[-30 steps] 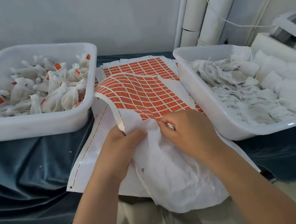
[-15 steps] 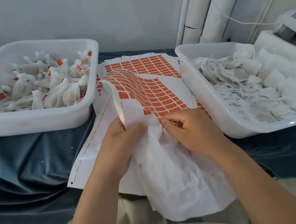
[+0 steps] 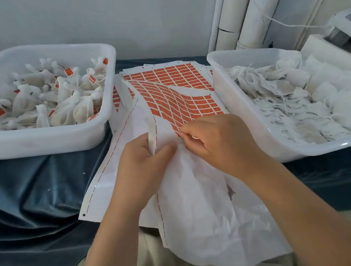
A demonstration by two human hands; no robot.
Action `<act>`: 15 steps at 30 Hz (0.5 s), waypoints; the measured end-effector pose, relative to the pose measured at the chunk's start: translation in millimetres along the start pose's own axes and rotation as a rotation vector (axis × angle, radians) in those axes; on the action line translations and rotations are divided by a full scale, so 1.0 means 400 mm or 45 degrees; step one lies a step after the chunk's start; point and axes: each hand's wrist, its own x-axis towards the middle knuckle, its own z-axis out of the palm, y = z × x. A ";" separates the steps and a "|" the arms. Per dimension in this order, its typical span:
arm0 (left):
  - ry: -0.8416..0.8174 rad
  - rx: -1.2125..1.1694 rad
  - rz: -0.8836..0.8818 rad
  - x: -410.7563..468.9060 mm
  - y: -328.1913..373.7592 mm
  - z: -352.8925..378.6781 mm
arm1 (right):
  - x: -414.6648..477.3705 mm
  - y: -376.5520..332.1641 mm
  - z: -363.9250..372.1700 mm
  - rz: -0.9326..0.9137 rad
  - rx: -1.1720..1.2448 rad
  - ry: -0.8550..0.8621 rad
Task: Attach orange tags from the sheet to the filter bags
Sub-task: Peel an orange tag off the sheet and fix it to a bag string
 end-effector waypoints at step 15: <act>-0.074 0.156 0.033 0.000 0.005 -0.004 | 0.002 0.023 -0.007 -0.070 0.099 -0.111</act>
